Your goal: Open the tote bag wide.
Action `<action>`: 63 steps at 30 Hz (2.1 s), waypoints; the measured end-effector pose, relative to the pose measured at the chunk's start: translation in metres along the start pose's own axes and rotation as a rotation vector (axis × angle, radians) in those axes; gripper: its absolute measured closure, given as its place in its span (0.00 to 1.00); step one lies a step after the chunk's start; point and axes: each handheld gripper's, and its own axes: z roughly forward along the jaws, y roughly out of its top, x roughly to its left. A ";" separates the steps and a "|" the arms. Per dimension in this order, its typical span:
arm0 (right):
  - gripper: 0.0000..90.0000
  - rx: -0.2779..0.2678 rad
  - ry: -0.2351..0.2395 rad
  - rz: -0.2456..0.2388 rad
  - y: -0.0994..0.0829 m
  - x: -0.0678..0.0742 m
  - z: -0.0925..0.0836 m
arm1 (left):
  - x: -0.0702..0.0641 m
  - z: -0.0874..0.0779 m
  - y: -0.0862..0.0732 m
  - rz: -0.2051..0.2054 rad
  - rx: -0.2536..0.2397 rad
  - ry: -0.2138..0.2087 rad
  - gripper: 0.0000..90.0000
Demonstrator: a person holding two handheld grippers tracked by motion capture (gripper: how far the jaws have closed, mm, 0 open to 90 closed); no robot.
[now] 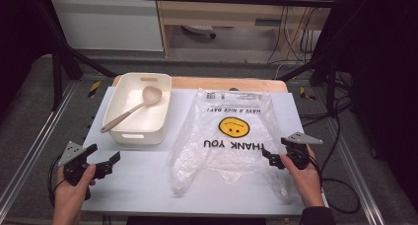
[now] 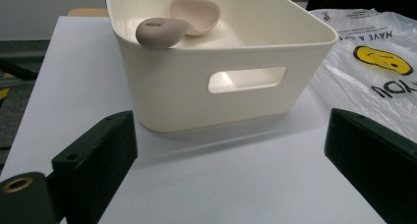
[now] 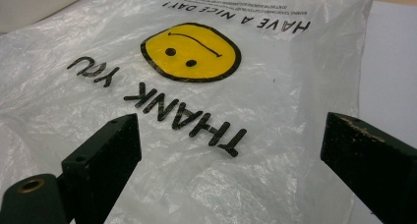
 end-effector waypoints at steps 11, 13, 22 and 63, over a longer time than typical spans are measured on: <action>0.09 -0.037 -0.085 0.000 0.019 -0.010 0.007 | 0.002 0.001 -0.001 -0.009 0.016 0.012 0.06; 0.10 -0.038 -0.104 0.008 0.023 -0.016 0.010 | 0.001 0.001 -0.001 -0.010 0.019 0.011 0.06; 0.19 -0.016 -0.173 0.050 0.030 -0.049 0.027 | 0.001 0.002 -0.002 -0.011 0.030 0.021 0.06; 1.00 0.019 -0.232 0.339 0.013 -0.114 0.064 | 0.002 0.005 -0.006 -0.022 0.055 0.052 0.07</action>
